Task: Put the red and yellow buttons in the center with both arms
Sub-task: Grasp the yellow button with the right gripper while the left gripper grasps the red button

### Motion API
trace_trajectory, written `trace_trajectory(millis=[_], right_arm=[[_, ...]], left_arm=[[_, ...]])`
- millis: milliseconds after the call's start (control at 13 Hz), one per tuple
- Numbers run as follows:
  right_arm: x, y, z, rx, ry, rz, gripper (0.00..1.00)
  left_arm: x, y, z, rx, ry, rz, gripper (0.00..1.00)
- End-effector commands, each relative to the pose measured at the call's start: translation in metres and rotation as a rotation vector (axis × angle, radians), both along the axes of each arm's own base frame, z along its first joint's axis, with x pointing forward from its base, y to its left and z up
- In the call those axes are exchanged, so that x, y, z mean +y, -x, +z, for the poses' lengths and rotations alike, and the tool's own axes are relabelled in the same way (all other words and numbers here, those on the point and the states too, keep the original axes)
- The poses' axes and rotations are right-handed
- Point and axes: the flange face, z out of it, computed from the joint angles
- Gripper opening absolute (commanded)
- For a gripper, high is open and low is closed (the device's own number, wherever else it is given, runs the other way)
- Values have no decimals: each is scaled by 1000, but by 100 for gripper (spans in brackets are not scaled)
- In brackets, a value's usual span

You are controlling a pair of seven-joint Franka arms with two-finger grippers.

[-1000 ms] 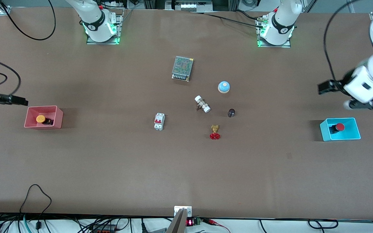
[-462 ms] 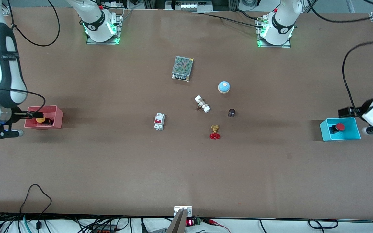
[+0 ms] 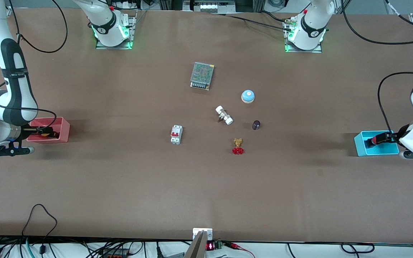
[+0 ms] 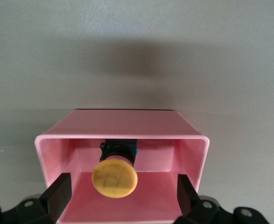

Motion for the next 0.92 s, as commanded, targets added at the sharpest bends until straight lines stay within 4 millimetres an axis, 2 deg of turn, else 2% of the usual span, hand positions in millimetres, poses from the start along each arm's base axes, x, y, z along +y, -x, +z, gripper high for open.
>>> trace_trajectory(millis=[0, 154, 462, 615, 692, 769, 846], right_arm=[[-2, 0, -5, 10, 0, 21, 100], [-2, 2, -12, 20, -2, 20, 100], [-1, 3, -16, 31, -3, 22, 100], [-1, 3, -19, 38, -6, 21, 100], [0, 3, -20, 40, -6, 22, 100], [1, 3, -20, 40, -6, 24, 95], [1, 3, -20, 41, -6, 24, 89]], left_arm=[[6, 9, -25, -18, -1, -22, 98], [12, 19, -39, 8, 13, -7, 95], [11, 19, -61, -23, 14, -14, 90], [21, 28, -77, -34, 17, 1, 90], [20, 29, -78, -42, 17, -2, 90], [19, 28, -78, -45, 17, -3, 86], [20, 28, -79, -44, 18, -2, 75]])
